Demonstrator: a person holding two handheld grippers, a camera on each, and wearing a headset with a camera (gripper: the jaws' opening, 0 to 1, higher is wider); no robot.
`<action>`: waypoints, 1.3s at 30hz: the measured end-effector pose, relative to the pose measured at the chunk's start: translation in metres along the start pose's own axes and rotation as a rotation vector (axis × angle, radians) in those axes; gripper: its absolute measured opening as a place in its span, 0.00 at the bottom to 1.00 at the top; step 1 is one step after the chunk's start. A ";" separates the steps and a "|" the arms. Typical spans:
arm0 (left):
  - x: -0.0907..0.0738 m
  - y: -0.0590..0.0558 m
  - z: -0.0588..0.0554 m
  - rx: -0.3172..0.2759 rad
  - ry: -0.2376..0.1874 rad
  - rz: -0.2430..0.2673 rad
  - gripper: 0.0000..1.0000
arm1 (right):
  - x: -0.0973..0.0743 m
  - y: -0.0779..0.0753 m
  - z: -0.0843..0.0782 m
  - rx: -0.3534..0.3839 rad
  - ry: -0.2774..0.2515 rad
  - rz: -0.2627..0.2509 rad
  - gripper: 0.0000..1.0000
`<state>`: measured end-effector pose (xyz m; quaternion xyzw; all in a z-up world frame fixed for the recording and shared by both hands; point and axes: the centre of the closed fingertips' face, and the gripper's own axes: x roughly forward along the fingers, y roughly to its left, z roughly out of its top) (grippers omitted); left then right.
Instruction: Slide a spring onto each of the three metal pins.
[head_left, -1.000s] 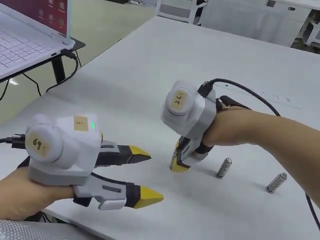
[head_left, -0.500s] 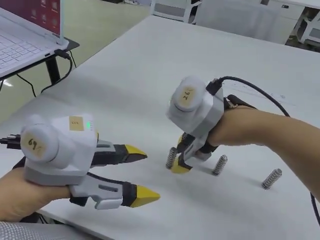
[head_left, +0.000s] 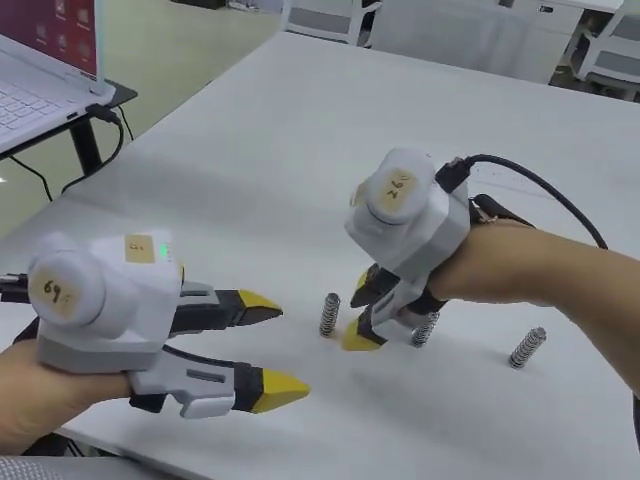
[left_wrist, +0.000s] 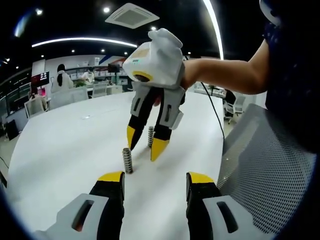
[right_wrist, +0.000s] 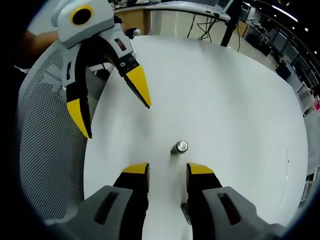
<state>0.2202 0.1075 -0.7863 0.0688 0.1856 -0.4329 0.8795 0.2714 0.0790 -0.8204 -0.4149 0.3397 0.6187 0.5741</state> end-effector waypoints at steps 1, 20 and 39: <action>0.000 0.001 0.000 -0.001 0.001 0.000 0.44 | -0.002 0.002 0.001 0.009 -0.013 0.001 0.28; 0.002 0.006 0.003 -0.003 -0.002 0.001 0.45 | -0.026 0.024 -0.008 0.074 -0.110 -0.041 0.29; 0.004 0.003 0.006 0.000 -0.004 -0.011 0.47 | -0.045 0.047 -0.032 0.193 -0.210 -0.071 0.31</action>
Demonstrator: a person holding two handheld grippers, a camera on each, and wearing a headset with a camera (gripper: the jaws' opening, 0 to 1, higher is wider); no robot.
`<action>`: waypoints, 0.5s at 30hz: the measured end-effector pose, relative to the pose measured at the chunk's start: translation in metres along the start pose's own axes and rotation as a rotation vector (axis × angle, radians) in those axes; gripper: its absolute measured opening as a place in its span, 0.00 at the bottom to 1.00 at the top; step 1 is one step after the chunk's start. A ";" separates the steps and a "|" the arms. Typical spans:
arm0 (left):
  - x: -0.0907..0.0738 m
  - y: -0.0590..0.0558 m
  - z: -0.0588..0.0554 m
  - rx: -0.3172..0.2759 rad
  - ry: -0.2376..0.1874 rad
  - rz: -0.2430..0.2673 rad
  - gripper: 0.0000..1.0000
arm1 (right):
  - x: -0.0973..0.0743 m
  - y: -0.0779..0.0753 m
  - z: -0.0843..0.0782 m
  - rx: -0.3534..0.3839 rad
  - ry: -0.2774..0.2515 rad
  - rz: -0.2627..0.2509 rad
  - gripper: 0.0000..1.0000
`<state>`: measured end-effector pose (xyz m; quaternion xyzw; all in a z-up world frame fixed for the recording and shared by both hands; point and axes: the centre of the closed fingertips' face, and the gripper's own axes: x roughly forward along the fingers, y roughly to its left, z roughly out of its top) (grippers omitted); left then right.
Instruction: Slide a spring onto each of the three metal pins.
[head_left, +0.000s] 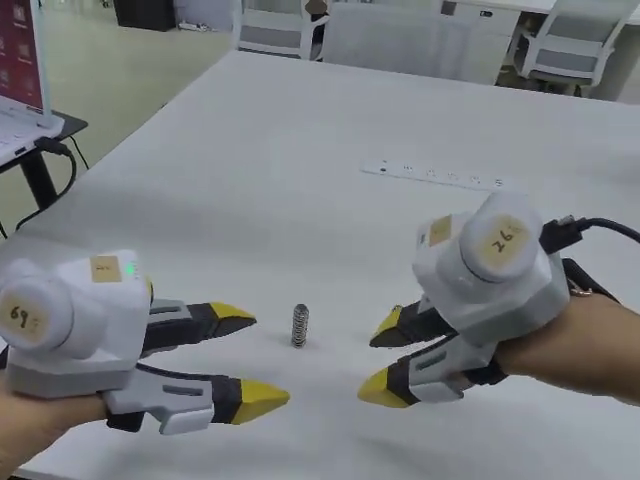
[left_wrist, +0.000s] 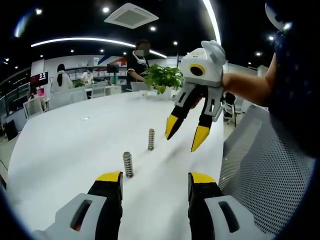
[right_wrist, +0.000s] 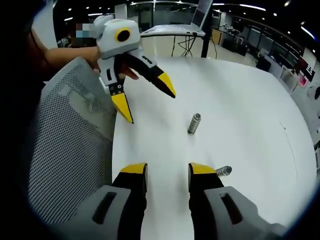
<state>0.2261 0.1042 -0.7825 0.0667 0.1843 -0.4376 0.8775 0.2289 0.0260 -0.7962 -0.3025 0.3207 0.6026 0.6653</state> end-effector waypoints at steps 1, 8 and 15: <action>0.000 0.000 0.000 0.000 0.000 0.000 0.47 | -0.001 0.000 -0.002 0.006 -0.003 -0.005 0.31; 0.002 -0.001 -0.001 -0.005 0.000 -0.002 0.48 | -0.011 0.001 -0.015 0.052 -0.029 -0.020 0.34; 0.003 -0.002 -0.001 -0.010 0.002 -0.002 0.48 | -0.023 0.005 -0.031 0.100 -0.053 -0.039 0.37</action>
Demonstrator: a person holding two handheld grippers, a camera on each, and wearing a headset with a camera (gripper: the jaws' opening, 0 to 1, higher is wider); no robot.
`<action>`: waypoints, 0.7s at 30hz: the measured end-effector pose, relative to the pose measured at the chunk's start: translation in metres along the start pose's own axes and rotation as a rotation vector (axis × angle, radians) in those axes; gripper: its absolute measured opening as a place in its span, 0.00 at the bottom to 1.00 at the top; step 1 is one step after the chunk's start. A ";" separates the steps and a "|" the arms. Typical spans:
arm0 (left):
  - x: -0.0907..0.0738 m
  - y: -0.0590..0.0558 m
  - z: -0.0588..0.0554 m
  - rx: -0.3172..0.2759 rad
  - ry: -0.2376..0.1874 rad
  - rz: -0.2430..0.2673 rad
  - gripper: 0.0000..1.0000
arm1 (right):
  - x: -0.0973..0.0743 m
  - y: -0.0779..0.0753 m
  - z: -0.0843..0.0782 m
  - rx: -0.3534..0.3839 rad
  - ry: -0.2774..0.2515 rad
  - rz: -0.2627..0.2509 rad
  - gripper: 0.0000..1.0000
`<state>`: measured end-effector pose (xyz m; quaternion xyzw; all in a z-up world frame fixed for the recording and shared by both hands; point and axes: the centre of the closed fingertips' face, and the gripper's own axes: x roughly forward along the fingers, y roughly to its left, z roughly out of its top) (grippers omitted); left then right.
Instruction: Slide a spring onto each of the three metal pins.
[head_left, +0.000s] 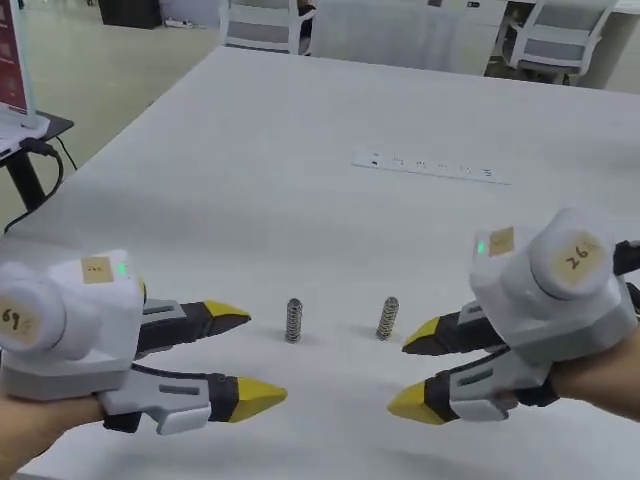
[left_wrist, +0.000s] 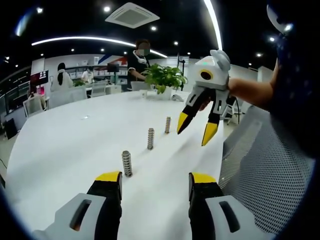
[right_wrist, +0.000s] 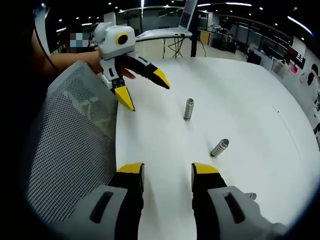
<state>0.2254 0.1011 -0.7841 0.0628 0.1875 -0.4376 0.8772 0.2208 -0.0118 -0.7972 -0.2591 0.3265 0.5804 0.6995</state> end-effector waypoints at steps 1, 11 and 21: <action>0.000 0.000 0.000 -0.001 0.000 0.000 0.48 | -0.002 -0.001 -0.002 0.011 -0.005 -0.005 0.37; 0.001 -0.002 0.002 -0.001 0.000 0.002 0.49 | -0.024 -0.006 -0.030 0.092 -0.028 -0.059 0.38; -0.001 0.000 0.001 -0.005 0.005 0.010 0.51 | -0.048 -0.026 -0.049 0.168 -0.082 -0.133 0.40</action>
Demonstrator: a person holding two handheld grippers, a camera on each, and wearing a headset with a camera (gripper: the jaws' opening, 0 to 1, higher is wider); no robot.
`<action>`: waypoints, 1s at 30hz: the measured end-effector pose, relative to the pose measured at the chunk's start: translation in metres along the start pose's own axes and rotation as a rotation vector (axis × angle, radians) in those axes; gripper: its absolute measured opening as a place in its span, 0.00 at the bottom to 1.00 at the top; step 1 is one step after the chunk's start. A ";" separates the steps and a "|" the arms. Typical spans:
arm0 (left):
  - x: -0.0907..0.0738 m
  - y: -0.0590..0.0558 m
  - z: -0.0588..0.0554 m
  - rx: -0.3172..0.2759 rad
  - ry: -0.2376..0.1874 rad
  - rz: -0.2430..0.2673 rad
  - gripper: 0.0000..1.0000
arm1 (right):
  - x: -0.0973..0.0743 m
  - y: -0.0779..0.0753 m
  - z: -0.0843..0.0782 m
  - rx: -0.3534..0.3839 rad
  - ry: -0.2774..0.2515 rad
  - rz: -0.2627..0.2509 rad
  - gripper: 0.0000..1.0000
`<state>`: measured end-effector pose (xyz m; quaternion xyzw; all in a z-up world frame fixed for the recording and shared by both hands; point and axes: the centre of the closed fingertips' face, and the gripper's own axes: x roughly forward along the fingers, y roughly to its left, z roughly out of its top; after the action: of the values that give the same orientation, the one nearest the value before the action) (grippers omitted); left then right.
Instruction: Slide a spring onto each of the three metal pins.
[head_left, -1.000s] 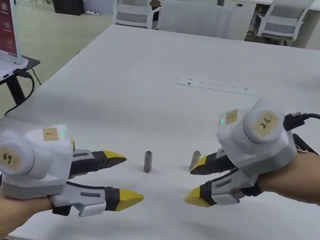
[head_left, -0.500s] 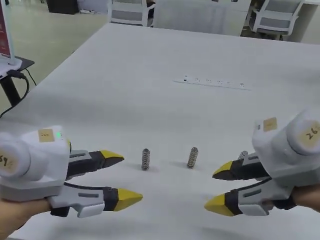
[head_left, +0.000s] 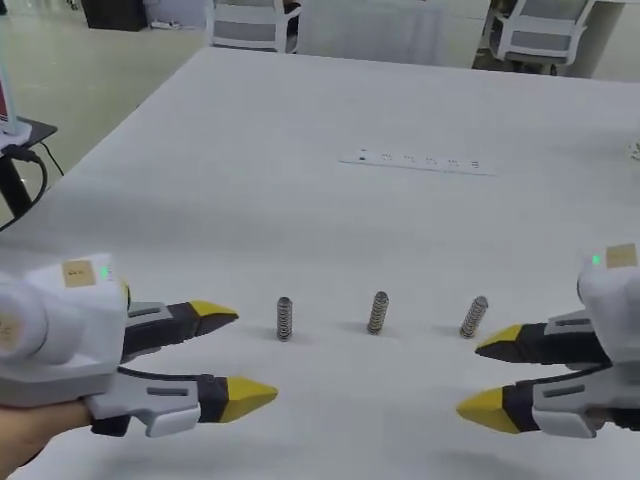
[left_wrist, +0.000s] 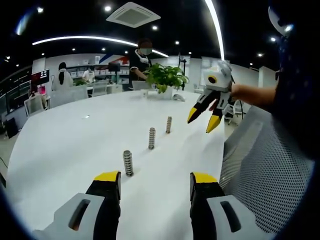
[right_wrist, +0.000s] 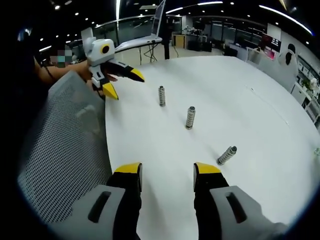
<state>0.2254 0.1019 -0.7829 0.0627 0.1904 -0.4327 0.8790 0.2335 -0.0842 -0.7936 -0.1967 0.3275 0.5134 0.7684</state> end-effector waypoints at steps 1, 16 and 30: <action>0.000 0.000 0.000 0.000 0.000 0.001 0.51 | -0.002 -0.002 -0.001 0.004 -0.005 -0.004 0.40; -0.001 0.003 -0.003 -0.009 0.014 0.014 0.52 | -0.023 -0.031 -0.017 0.066 -0.089 -0.088 0.45; -0.003 0.004 -0.006 -0.025 0.018 0.031 0.53 | -0.030 -0.045 -0.023 0.054 -0.156 -0.127 0.59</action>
<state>0.2254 0.1082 -0.7875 0.0588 0.2028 -0.4160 0.8845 0.2600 -0.1365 -0.7906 -0.1559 0.2673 0.4686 0.8274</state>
